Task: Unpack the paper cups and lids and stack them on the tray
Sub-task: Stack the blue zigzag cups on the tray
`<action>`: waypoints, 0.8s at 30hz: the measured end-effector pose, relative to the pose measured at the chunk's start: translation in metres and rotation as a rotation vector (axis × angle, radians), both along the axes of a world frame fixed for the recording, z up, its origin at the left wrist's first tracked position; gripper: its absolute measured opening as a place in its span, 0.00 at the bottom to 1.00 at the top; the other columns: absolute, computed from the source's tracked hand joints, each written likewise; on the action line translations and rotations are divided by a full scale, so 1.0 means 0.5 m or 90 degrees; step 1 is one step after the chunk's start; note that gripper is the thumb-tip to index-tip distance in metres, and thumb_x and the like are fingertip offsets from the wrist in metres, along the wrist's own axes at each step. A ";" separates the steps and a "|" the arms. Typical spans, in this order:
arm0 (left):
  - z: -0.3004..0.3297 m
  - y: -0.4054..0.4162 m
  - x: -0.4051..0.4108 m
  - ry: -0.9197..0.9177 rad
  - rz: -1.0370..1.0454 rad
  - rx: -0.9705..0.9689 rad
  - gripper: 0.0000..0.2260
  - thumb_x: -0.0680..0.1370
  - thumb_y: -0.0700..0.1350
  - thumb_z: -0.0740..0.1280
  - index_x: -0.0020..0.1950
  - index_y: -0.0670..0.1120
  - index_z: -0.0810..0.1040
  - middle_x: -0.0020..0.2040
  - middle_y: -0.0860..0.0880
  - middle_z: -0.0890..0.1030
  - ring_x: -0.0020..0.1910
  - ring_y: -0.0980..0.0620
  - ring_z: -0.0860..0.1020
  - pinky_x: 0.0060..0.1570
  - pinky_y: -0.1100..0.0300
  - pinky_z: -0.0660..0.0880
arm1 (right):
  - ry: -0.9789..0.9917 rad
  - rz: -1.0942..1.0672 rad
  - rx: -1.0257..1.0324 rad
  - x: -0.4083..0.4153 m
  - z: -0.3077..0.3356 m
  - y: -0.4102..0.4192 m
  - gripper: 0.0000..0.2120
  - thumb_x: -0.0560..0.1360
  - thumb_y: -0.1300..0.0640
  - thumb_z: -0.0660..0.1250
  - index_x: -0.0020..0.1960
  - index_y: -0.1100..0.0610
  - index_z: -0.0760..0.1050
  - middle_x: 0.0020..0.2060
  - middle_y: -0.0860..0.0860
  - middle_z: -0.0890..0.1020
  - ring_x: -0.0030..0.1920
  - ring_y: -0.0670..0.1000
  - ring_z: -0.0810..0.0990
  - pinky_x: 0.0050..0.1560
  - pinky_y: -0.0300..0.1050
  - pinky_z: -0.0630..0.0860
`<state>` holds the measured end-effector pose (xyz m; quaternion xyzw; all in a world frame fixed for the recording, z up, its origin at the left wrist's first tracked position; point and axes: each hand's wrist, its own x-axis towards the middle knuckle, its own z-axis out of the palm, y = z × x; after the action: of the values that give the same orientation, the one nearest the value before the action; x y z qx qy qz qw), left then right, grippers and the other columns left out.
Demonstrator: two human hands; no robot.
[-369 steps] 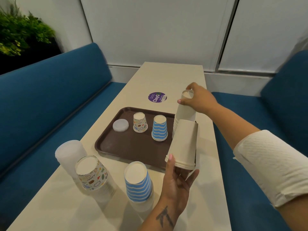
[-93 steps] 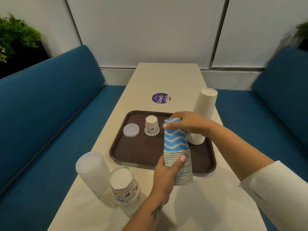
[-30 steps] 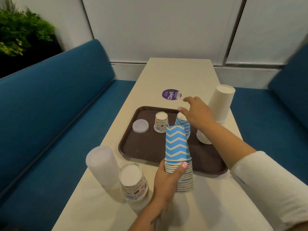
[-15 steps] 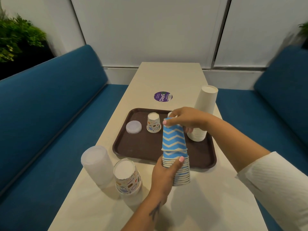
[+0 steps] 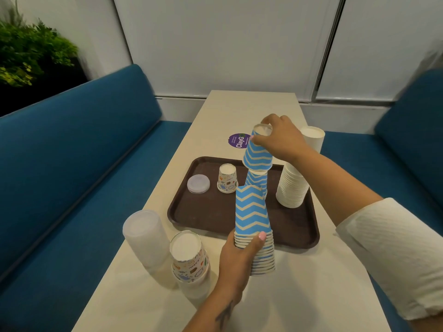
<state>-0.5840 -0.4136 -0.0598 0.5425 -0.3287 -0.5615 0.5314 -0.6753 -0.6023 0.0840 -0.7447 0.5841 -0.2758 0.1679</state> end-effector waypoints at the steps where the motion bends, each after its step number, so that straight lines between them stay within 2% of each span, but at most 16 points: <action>1: -0.001 -0.002 0.000 0.000 0.001 -0.001 0.22 0.65 0.55 0.75 0.56 0.50 0.79 0.49 0.53 0.85 0.48 0.53 0.84 0.48 0.56 0.81 | 0.028 -0.003 -0.004 0.001 -0.006 -0.008 0.25 0.74 0.46 0.68 0.67 0.55 0.67 0.62 0.56 0.70 0.57 0.57 0.75 0.53 0.48 0.74; 4: -0.005 -0.008 -0.001 0.006 0.004 0.003 0.22 0.66 0.55 0.77 0.56 0.49 0.78 0.49 0.52 0.85 0.48 0.53 0.84 0.48 0.56 0.81 | 0.085 -0.006 0.005 0.003 -0.029 -0.030 0.27 0.75 0.46 0.67 0.70 0.55 0.65 0.64 0.57 0.67 0.59 0.59 0.75 0.55 0.49 0.73; 7: -0.009 -0.014 -0.001 0.008 0.009 0.007 0.21 0.66 0.53 0.74 0.57 0.48 0.78 0.49 0.51 0.85 0.48 0.52 0.84 0.49 0.56 0.81 | 0.126 0.005 0.023 0.004 -0.053 -0.045 0.27 0.76 0.47 0.66 0.72 0.55 0.63 0.66 0.57 0.67 0.60 0.59 0.74 0.56 0.49 0.72; 12: -0.018 -0.022 0.003 -0.006 0.014 0.010 0.17 0.70 0.52 0.75 0.56 0.49 0.79 0.49 0.52 0.85 0.49 0.52 0.84 0.50 0.56 0.80 | 0.175 0.048 0.066 0.012 -0.099 -0.059 0.26 0.77 0.50 0.65 0.72 0.53 0.64 0.64 0.57 0.68 0.59 0.60 0.74 0.57 0.49 0.70; 18: -0.025 -0.025 0.005 -0.016 0.016 0.005 0.28 0.59 0.61 0.74 0.56 0.50 0.79 0.49 0.53 0.85 0.49 0.53 0.83 0.52 0.54 0.80 | 0.259 0.075 0.128 0.014 -0.163 -0.065 0.27 0.76 0.51 0.67 0.73 0.51 0.63 0.64 0.57 0.71 0.62 0.58 0.73 0.58 0.48 0.71; 24: -0.022 -0.026 0.007 -0.002 0.009 0.006 0.29 0.59 0.60 0.74 0.56 0.51 0.78 0.49 0.53 0.85 0.48 0.54 0.84 0.48 0.58 0.80 | 0.261 0.064 0.167 0.007 -0.195 -0.059 0.31 0.76 0.51 0.68 0.75 0.51 0.60 0.67 0.58 0.70 0.65 0.58 0.71 0.61 0.48 0.70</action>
<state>-0.5807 -0.4267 -0.0710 0.5484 -0.3231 -0.5583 0.5322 -0.6718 -0.6318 -0.0134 -0.7853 0.5988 -0.0319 0.1543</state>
